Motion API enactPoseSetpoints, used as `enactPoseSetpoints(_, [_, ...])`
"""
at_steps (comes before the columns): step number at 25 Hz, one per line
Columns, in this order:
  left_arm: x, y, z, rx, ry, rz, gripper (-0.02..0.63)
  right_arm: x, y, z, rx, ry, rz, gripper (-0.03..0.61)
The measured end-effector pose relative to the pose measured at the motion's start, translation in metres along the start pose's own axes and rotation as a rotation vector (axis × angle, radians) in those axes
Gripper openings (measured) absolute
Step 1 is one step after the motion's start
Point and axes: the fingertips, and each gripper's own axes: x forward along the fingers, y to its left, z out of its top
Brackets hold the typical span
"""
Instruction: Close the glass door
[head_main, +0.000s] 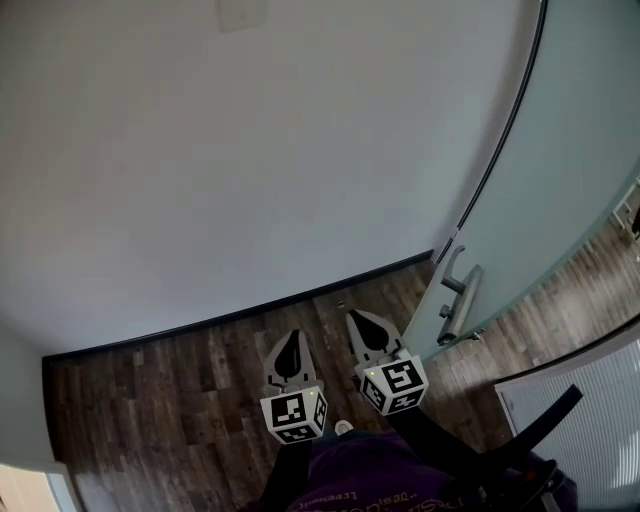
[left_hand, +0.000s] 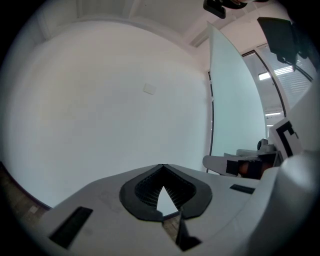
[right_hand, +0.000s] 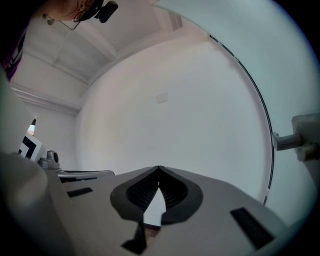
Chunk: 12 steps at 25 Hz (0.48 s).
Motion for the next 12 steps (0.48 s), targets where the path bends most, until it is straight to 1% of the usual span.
enactPoseSetpoints(4, [0.040, -0.008, 0.001, 0.002, 0.012, -0.084, 0.000, 0.014, -0.028, 0.003, 0.009, -0.013, -0.082, -0.003])
enactPoseSetpoints(8, [0.089, -0.023, 0.006, 0.026, 0.034, -0.245, 0.000, 0.025, -0.064, 0.009, 0.036, -0.034, -0.241, -0.003])
enactPoseSetpoints(12, [0.112, -0.046, 0.015, 0.050, 0.031, -0.357, 0.000, 0.018, -0.086, 0.019, 0.046, -0.064, -0.338, -0.003])
